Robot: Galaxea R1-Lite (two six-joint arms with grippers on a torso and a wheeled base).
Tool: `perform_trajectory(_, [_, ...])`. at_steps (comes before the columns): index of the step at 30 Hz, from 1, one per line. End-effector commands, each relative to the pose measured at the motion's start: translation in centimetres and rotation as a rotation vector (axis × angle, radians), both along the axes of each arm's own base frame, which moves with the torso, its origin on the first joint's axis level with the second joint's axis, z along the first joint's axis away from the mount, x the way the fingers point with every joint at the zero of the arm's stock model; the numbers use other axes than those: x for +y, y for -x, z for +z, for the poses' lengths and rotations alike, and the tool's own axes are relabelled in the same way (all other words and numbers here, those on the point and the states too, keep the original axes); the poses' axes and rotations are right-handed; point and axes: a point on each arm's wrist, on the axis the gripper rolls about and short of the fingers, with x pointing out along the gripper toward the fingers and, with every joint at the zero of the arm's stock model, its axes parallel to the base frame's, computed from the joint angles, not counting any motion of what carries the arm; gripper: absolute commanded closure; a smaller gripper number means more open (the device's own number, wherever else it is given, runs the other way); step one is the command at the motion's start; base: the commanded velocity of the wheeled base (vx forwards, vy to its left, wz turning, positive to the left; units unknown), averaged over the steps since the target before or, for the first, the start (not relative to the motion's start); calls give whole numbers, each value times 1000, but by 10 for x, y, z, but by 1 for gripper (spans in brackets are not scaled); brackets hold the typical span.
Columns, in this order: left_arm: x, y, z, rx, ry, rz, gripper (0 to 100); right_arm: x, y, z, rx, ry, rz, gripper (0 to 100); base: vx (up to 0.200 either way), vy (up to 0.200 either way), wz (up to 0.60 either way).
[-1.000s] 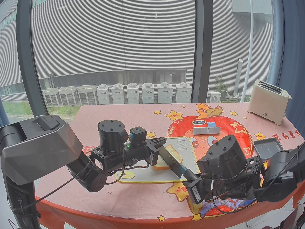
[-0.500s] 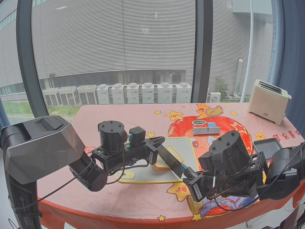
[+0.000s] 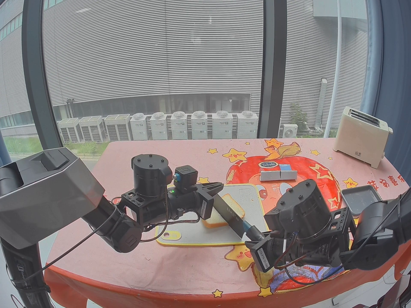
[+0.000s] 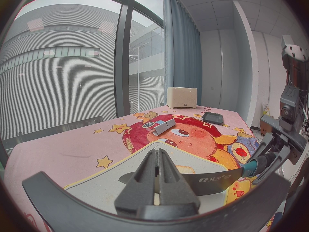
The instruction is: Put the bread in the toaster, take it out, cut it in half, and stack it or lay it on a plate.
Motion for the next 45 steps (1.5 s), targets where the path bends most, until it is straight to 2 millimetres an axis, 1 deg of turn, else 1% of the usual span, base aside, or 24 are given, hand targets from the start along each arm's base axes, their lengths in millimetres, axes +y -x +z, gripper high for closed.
perform_trajectory(1, [3, 2, 3, -3, 2, 3, 100, 0, 0, -1, 5, 5, 1, 100, 0, 0, 0])
perform_trajectory(5, [3, 3, -5, 16, -13, 6, 100, -1, 1, 2, -2, -4, 1, 100, 0, 0, 0])
perform_trajectory(6, [1, 1, -18, 35, -35, 5, 100, -2, 2, 6, -11, -14, 2, 100, 0, 0, 0])
perform_trajectory(7, [1, 1, -21, 36, -44, 3, 100, -2, 2, 7, -14, -19, 1, 100, 0, 0, 0])
perform_trajectory(13, [0, 0, -26, 38, -56, 1, 100, -4, 2, 10, -19, -25, -4, 100, 0, 0, 0])
perform_trajectory(16, [0, -1, -23, 29, -50, 1, 100, -3, 2, 5, -7, -8, -1, 100, 0, 0, 0])
perform_trajectory(19, [-1, -2, -16, 10, -38, 1, 100, -1, 1, -3, 12, 15, 2, 100, 0, 0, 0])
perform_trajectory(23, [0, -1, 8, -35, -8, 2, 100, 0, -1, -5, 16, 16, 0, 100, 0, 0, 0])
perform_trajectory(25, [1, -2, 10, -28, -14, 3, 100, 1, -1, -5, 14, 15, -1, 100, 0, 0, 0])
perform_trajectory(29, [3, 0, 5, 2, -33, 6, 100, -1, 1, 1, 0, -1, 2, 100, 0, 0, 0])
perform_trajectory(32, [3, 2, -4, 23, -46, 2, 100, -5, 5, 13, -27, -32, 5, 100, 0, 0, 0])
perform_trajectory(34, [1, 4, -11, 37, -55, -4, 100, -6, 5, 16, -34, -40, 0, 100, 0, 0, 0])
perform_trajectory(37, [0, 3, -20, 49, -64, -4, 100, -6, 4, 15, -31, -37, -1, 100, 0, 0, 0])
perform_trajectory(39, [0, 2, -21, 48, -62, -4, 100, -5, 5, 12, -19, -23, 2, 100, 0, 0, 0])
perform_trajectory(41, [0, 1, -20, 45, -60, -2, 100, -4, 4, 9, -14, -17, 3, 100, 0, 0, 0])
perform_trajectory(42, [0, 0, -18, 41, -57, -1, 100, -2, 2, 3, -4, -5, 2, 100, 0, 0, 0])
perform_trajectory(43, [0, 0, -18, 40, -56, 1, 100, -2, 1, 3, -4, -5, 0, 100, 0, 0, 0])
perform_trajectory(45, [1, -2, -12, 27, -48, 5, 100, -1, 0, 0, 3, 2, -2, 100, 0, 0, 0])
